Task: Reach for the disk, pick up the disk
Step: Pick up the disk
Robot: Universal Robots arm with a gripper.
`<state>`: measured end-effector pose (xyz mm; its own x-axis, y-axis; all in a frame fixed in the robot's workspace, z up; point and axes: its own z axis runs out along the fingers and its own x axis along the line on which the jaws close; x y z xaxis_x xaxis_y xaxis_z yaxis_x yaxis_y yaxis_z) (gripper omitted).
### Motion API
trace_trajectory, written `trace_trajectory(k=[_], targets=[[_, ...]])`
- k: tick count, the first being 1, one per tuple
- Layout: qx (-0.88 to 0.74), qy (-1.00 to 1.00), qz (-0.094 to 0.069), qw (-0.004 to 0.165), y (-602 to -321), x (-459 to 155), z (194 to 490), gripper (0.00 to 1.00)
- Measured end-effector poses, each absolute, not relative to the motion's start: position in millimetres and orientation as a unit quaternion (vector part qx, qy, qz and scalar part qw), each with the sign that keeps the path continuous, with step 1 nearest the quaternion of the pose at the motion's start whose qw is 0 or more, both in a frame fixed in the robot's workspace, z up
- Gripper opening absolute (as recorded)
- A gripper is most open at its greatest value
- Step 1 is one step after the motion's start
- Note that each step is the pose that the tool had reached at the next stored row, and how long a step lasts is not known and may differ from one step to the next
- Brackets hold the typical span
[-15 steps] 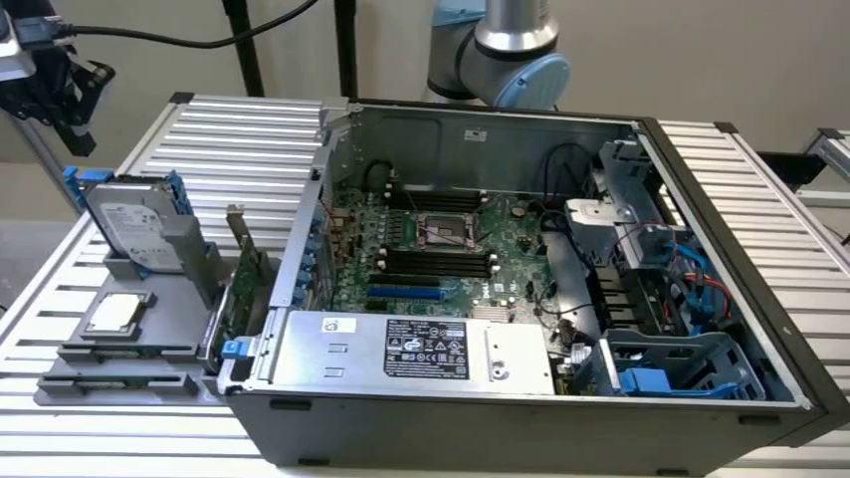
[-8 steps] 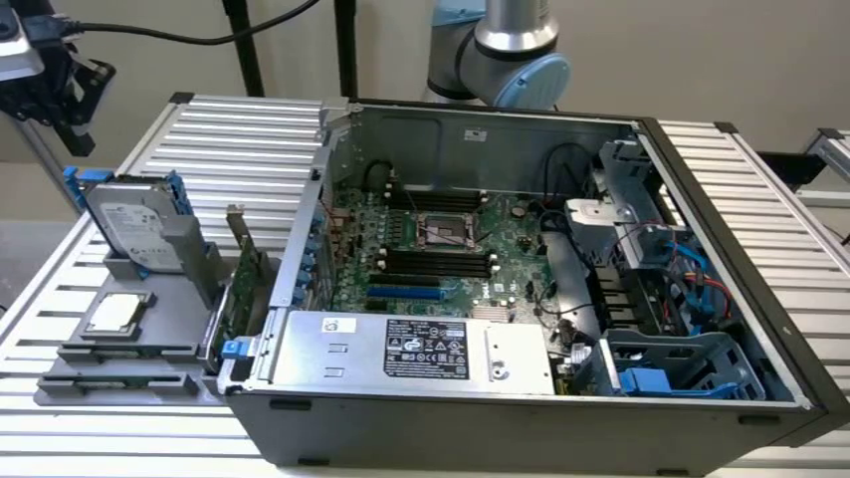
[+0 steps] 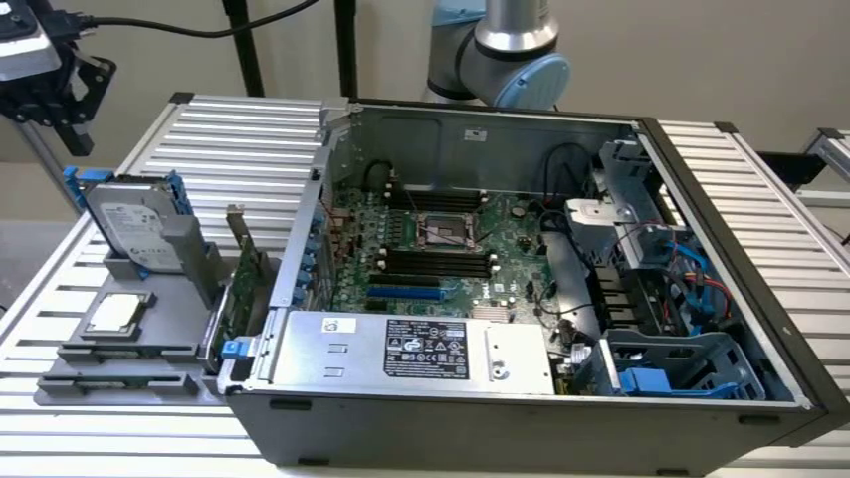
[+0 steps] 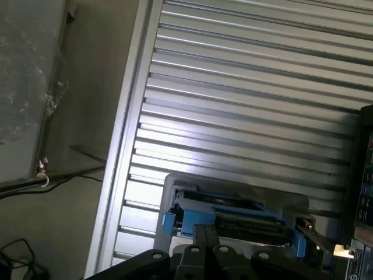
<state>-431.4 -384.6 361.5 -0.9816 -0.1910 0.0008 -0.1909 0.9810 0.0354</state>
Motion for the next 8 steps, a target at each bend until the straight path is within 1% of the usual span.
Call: trace_trajectory(k=[8], targets=[[0.158, -0.987, -0.019, 0.003, -384.6, -431.4, 361.6, 0.11]])
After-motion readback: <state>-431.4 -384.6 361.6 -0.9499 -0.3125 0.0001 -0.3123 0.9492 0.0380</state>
